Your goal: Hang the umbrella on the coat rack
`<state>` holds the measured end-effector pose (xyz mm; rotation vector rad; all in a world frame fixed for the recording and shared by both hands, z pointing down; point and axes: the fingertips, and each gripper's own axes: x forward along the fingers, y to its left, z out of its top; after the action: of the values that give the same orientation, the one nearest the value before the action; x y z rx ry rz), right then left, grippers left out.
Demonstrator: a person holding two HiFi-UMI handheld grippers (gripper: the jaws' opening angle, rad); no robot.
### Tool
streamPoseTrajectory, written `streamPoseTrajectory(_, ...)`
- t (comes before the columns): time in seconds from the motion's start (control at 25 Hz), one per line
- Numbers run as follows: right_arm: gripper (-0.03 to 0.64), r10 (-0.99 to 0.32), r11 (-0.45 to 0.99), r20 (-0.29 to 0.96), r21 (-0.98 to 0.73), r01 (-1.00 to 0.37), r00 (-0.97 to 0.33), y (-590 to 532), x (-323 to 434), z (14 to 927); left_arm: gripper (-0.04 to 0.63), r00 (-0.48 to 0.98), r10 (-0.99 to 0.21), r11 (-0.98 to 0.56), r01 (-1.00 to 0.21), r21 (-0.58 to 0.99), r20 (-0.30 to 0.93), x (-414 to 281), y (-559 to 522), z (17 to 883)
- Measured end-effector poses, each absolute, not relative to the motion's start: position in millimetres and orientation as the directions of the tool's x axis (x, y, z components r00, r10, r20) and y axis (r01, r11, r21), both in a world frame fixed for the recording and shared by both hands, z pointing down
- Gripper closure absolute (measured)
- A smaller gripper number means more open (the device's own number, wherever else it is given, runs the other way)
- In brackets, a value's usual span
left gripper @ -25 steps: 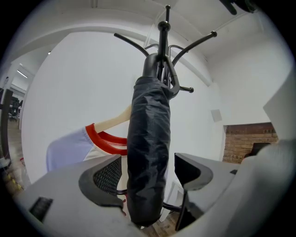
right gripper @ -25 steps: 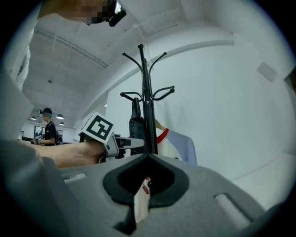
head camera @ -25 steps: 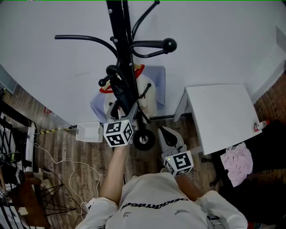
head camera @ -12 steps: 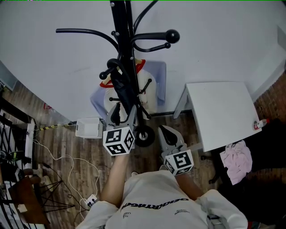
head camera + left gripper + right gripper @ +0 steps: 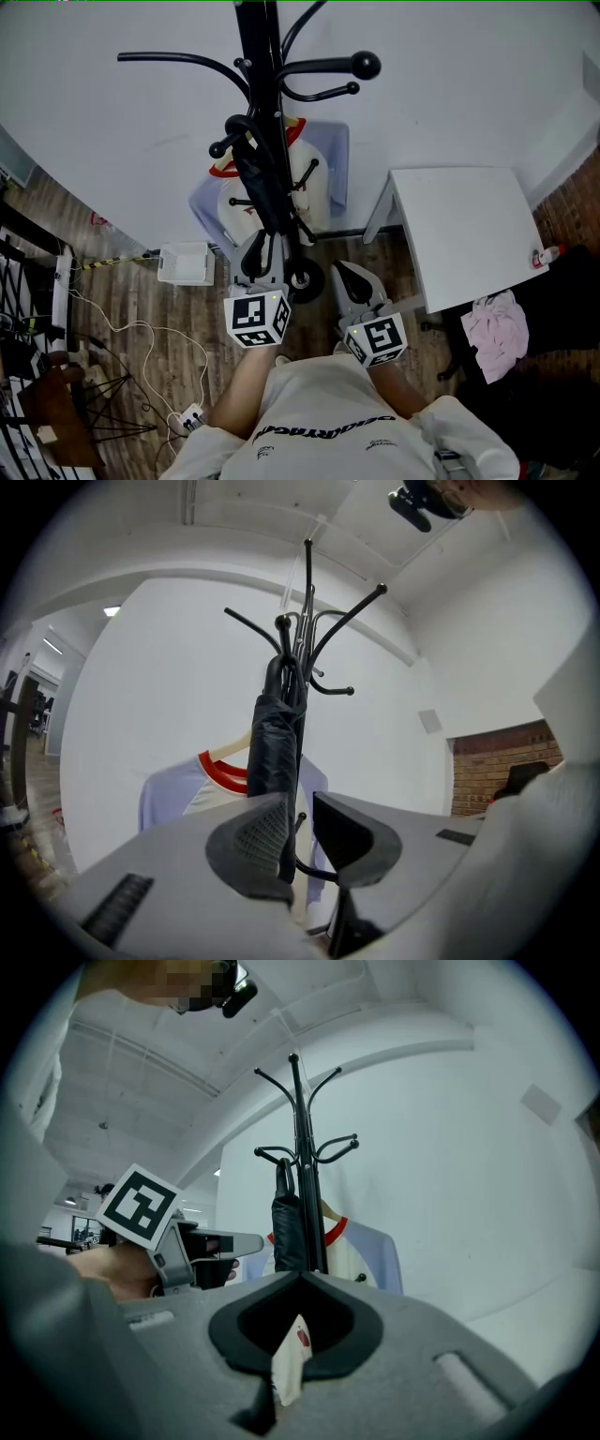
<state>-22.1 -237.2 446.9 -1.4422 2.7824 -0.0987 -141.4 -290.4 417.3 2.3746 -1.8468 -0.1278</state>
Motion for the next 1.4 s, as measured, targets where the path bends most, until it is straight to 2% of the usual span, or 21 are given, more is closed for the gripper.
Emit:
streamPoseTrajectory(0.32,0.618,-0.814,0.579,0.018,-0.065,-0.813,-0.581,-231.3,-22.3,448.3,0.597,0.230,-0.973,-0.225,-0.963,0.147,0.012,-138.5,-271.4,429.9)
streamPoseTrajectory(1.4,0.618,-0.815,0.577,0.038,-0.032,-0.816,-0.578,-230.5,-22.8,463.4,0.598,0.266,-0.964,-0.265,-0.962,0.067,0.016,-120.5,-224.1,469.7)
